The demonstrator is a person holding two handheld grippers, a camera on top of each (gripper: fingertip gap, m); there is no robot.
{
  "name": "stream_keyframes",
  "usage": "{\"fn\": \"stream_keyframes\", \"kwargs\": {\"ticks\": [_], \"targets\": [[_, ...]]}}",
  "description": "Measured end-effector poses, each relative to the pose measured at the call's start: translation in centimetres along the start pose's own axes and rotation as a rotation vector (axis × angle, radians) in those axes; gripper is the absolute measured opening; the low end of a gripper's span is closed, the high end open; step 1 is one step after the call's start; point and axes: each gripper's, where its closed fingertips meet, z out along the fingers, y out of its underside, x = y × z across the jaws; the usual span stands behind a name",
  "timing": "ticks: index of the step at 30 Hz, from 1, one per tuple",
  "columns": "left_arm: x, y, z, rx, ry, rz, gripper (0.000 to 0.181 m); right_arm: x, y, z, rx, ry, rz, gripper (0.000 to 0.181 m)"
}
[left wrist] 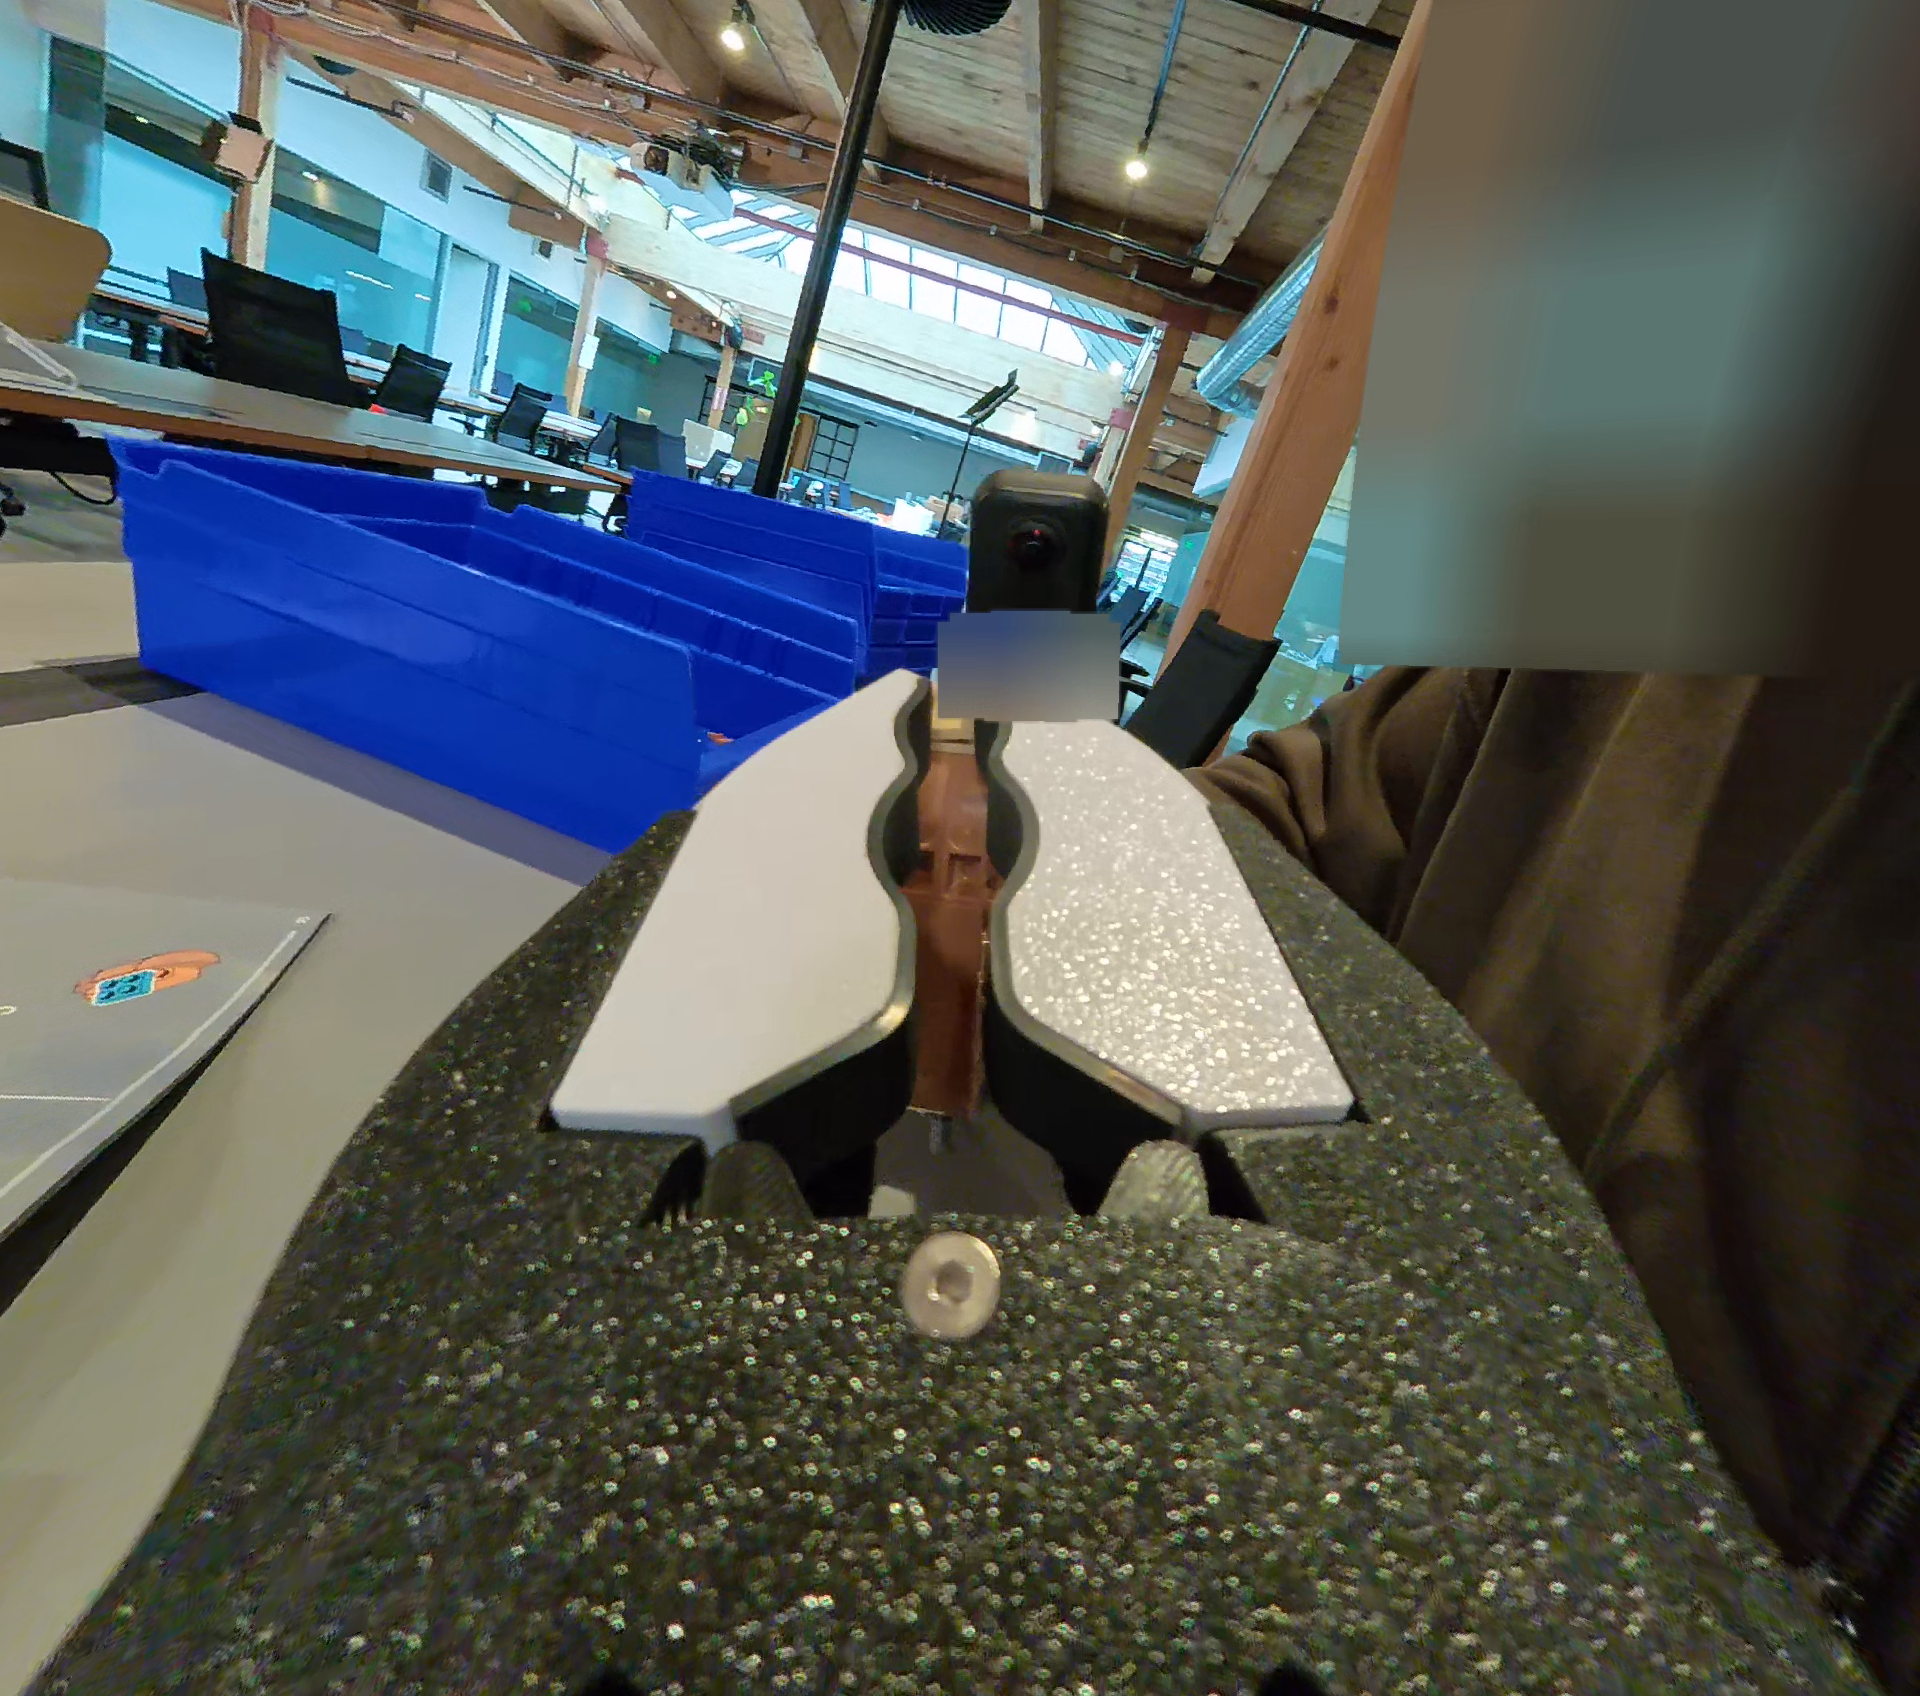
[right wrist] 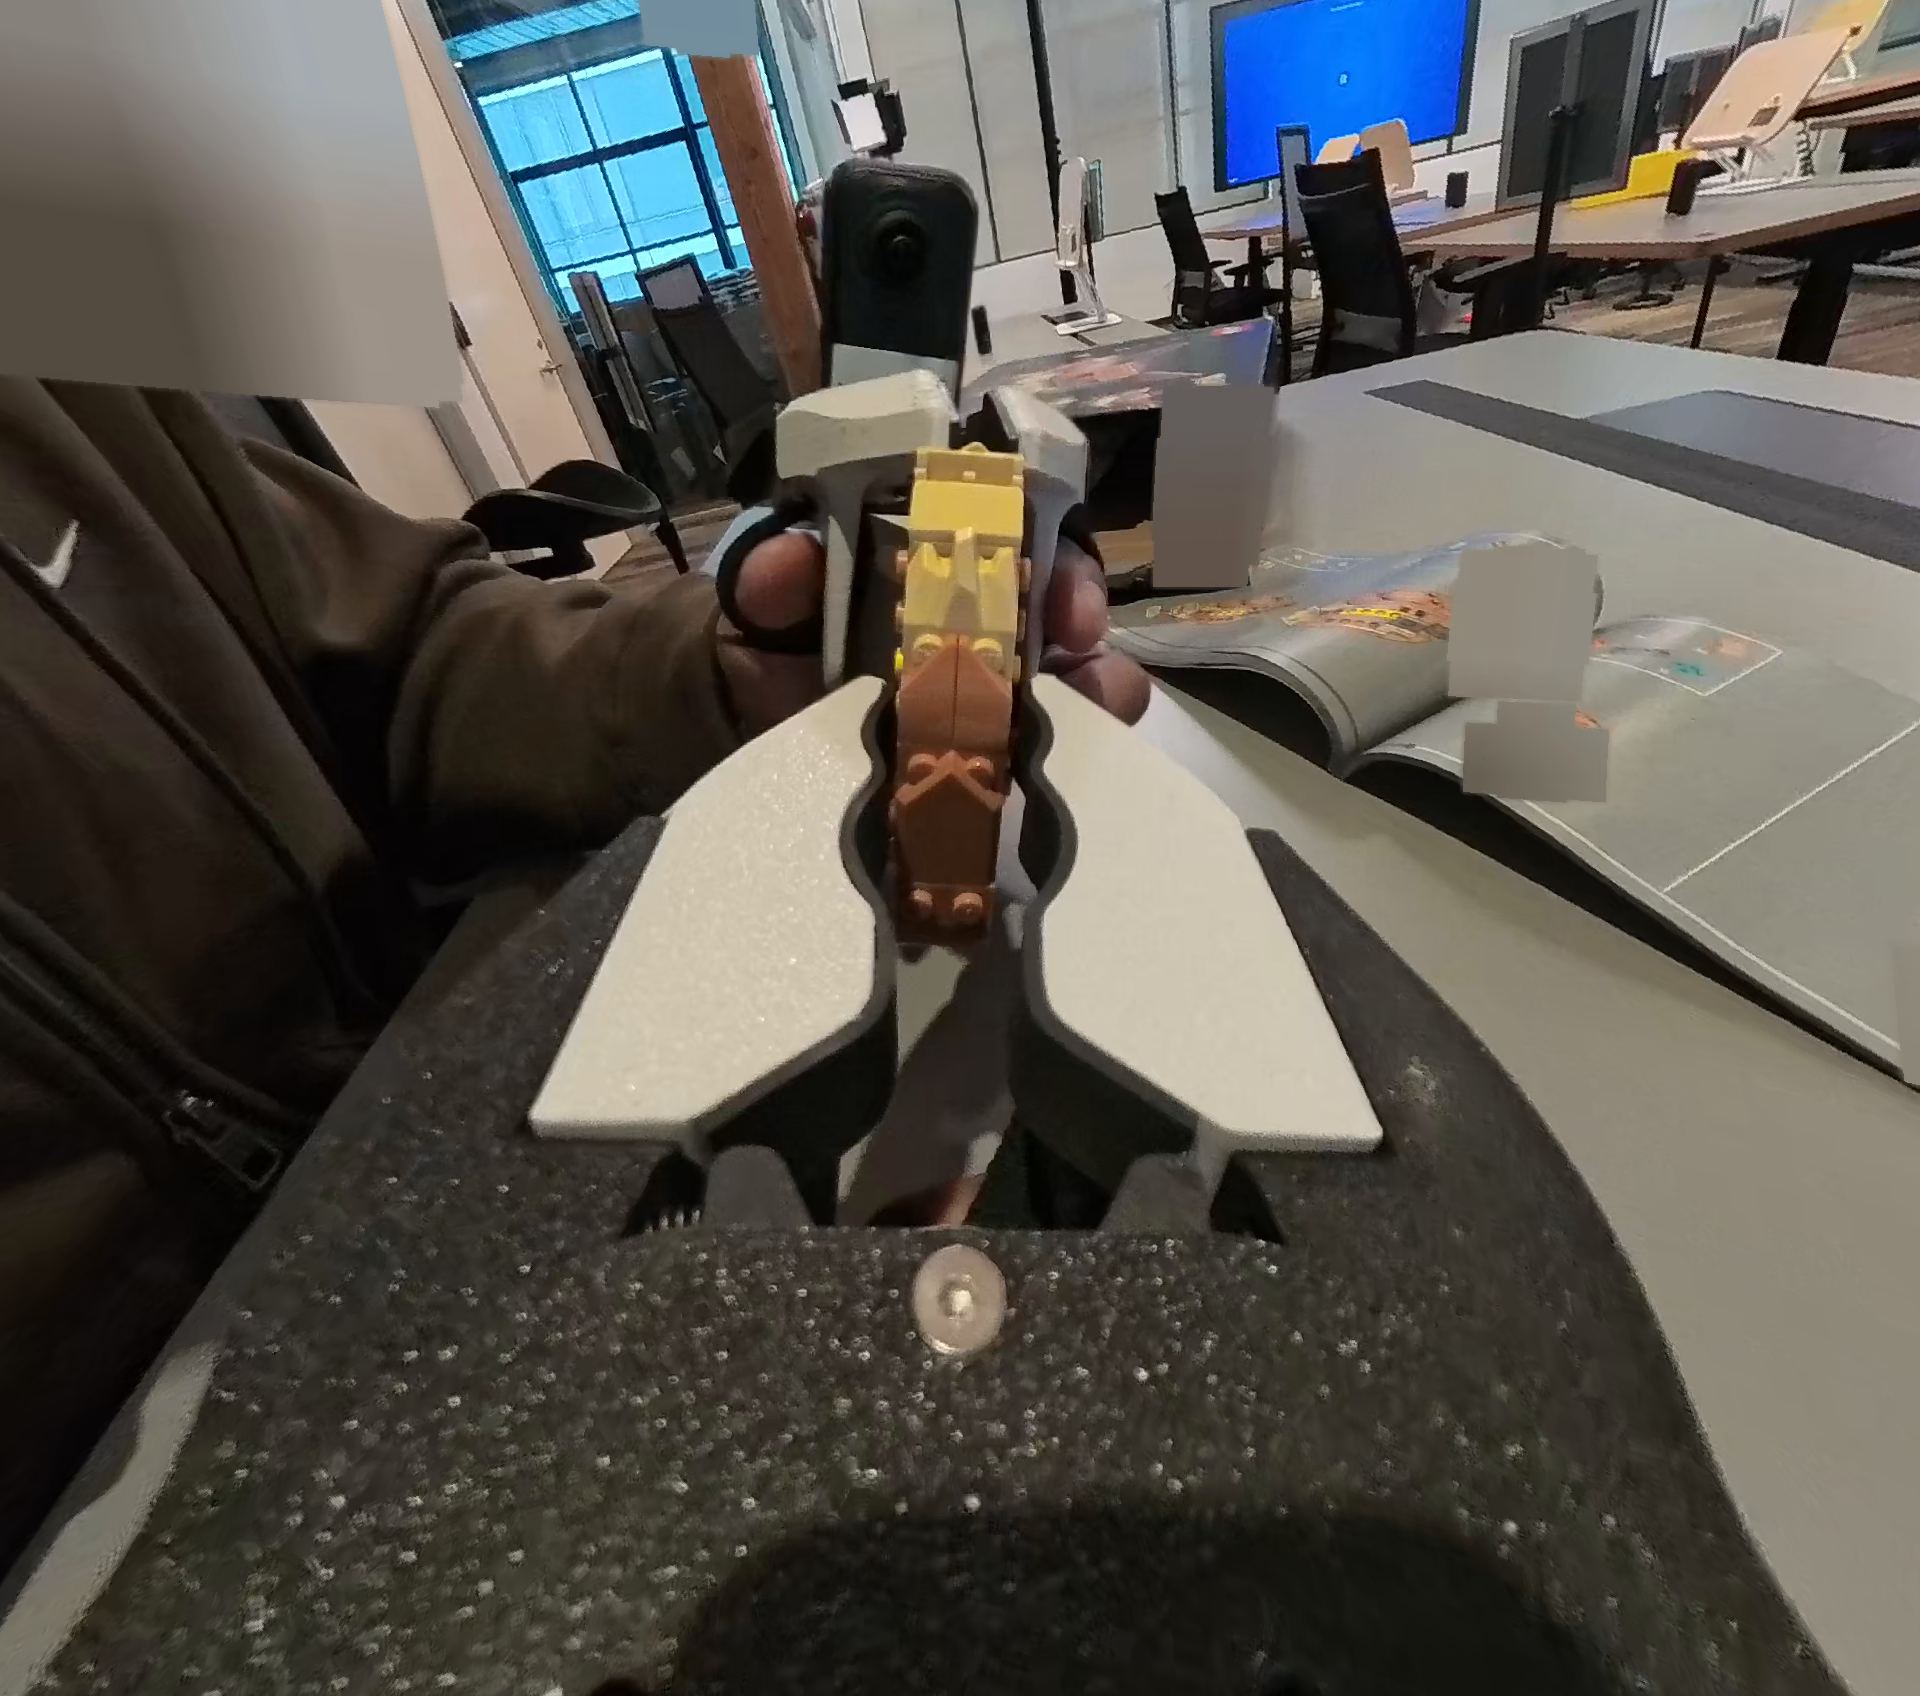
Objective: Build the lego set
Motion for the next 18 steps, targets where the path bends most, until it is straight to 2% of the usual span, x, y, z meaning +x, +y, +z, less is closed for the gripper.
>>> {"fn": "stream_keyframes", "kwargs": {"ticks": [7, 18], "targets": [[-0.2, -1.1, -0.7, 0.036, 0.036, -0.134, 0.017, 0.6, -0.2, -0.2, 0.0, 0.037, -0.028, 0.021], [-0.4, 0.6, -0.1, -0.038, 0.042, -0.24, 0.02, 0.6, -0.1, -0.2, -0.013, 0.067, -0.093, 0.021]]}}
